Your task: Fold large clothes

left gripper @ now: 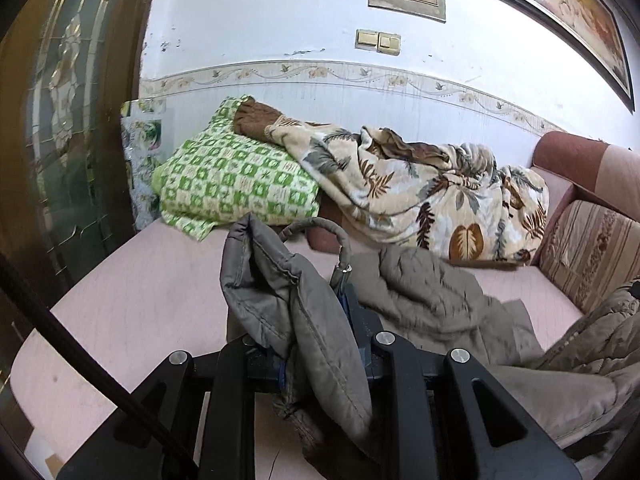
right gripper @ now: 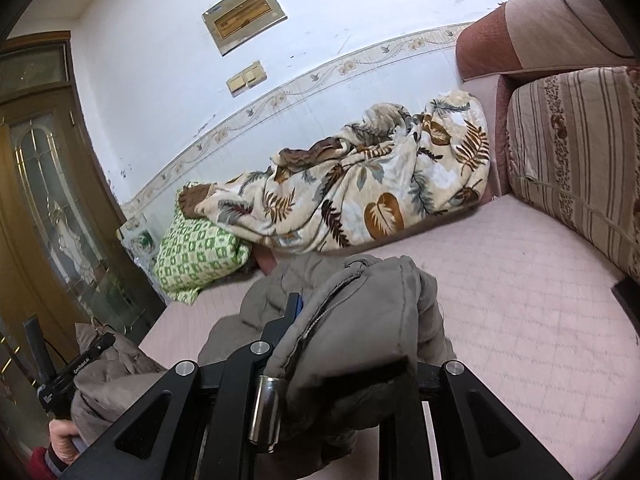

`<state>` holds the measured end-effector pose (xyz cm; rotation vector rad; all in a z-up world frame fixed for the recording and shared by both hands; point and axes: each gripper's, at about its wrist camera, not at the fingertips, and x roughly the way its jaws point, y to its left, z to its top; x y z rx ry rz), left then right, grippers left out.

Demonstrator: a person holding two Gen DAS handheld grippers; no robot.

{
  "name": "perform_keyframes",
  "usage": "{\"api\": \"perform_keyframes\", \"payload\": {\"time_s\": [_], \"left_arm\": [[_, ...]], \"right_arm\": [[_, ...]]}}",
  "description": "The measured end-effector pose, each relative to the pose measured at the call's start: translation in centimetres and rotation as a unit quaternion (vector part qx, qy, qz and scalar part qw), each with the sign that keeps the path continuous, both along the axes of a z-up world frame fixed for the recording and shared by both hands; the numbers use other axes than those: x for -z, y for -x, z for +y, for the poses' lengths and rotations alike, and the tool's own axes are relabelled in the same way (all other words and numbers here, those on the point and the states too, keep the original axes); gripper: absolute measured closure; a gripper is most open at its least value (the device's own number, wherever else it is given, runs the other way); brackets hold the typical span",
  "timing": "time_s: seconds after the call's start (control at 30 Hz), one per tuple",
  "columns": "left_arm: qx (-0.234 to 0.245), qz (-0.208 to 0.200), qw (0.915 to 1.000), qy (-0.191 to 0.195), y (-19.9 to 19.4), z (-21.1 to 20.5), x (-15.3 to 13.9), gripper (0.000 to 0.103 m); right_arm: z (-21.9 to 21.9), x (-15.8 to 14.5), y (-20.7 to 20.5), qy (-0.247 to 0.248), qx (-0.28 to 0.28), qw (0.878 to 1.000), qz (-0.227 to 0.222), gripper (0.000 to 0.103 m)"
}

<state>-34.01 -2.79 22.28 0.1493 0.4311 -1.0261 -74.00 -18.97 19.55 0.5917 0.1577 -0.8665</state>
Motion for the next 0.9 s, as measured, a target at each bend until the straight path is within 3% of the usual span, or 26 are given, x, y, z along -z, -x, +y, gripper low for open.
{"api": "perform_keyframes", "payload": {"time_s": [0.3, 0.5, 0.63, 0.77, 0.83, 0.9], "left_arm": [[0.002, 0.034, 0.9990, -0.030, -4.8, -11.5, -0.2, 0.078], [-0.006, 0.103, 0.9925, -0.067, -10.2, -19.3, 2.4, 0.066], [-0.022, 0.137, 0.9867, -0.086, -13.6, -22.2, 4.5, 0.056], [-0.034, 0.140, 0.9847, -0.098, -15.7, -23.2, 5.7, 0.049], [-0.057, 0.123, 0.9860, -0.097, -16.9, -23.1, 5.6, 0.036], [-0.056, 0.134, 0.9854, -0.090, -18.5, -22.7, 5.6, 0.032]], "right_arm": [[-9.5, 0.1, -4.7, -0.027, -0.001, 1.000, 0.000, 0.085], [-17.8, 3.2, -8.4, -0.088, 0.008, 0.996, -0.003, 0.085], [-22.2, 6.3, -10.0, -0.127, 0.030, 0.991, 0.011, 0.083], [-26.2, 9.9, -10.4, -0.184, 0.043, 0.982, 0.006, 0.079], [-27.9, 11.4, -10.6, -0.220, 0.037, 0.975, -0.005, 0.074], [-29.3, 12.6, -9.9, -0.252, 0.040, 0.966, -0.048, 0.070]]}}
